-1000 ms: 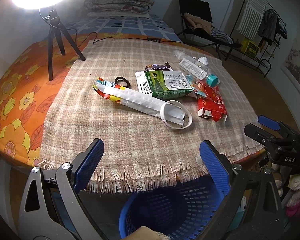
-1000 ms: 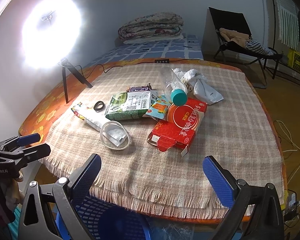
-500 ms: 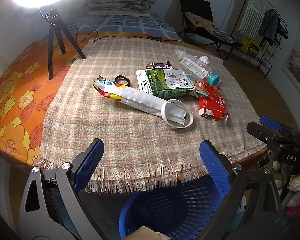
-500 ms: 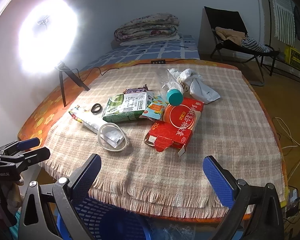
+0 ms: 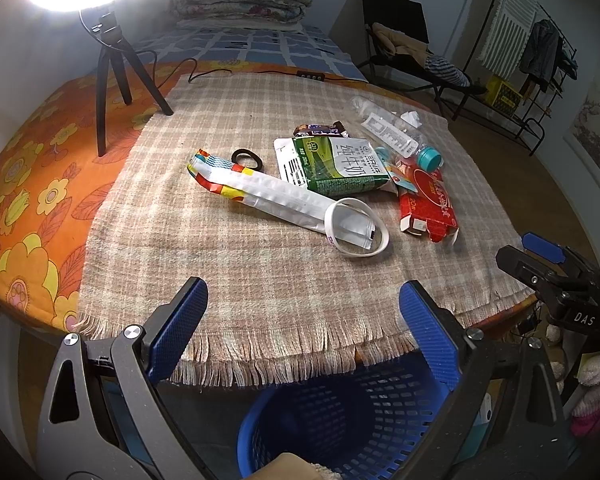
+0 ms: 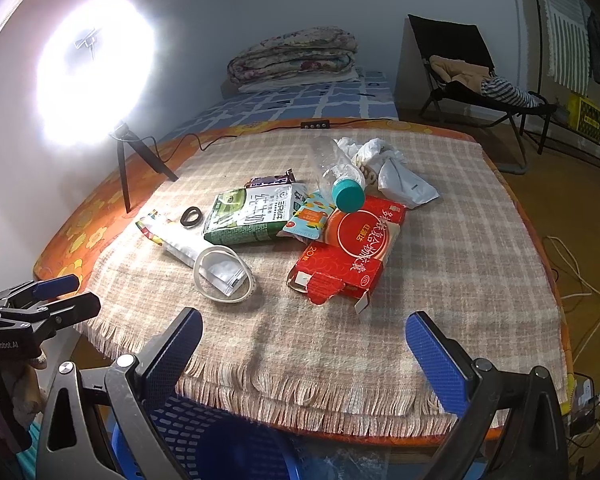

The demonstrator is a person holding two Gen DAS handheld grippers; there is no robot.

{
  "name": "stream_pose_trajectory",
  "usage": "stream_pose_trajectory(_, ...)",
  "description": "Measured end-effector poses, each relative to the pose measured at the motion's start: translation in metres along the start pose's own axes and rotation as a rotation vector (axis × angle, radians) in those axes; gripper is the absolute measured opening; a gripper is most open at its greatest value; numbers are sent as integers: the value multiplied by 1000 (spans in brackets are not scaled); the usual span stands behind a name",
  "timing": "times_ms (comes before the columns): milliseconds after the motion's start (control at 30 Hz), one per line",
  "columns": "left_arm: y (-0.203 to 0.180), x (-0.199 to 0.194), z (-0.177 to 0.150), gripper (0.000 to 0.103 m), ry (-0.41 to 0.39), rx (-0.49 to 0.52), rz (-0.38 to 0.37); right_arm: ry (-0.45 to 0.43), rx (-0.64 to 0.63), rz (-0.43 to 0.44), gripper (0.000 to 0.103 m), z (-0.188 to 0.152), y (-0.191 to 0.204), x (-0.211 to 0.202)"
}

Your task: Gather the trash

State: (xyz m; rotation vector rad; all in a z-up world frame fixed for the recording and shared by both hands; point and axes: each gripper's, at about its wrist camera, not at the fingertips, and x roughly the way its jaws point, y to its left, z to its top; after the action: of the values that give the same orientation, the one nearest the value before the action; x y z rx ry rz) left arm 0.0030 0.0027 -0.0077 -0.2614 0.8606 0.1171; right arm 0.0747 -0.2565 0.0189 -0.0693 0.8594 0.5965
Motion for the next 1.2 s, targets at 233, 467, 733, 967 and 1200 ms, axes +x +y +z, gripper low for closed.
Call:
stream_pose_trajectory(233,0,0,0,98,2,0,-2,2,-1,-2,103,0,-1,0)
stream_pose_trajectory(467,2,2,-2,98,2,-5,1,1,-2,-5,103,-1,-2,0)
stream_pose_trajectory(733,9,8,3,98,14,-32,13,4,-3,-7,103,-1,-4,0)
stream_pose_trajectory(967,12,8,9,98,14,-43,9,6,-7,-11,103,-1,-4,1)
stream_pose_trajectory(1200,19,14,22,98,18,-72,4,-1,-30,-21,103,-3,-6,3)
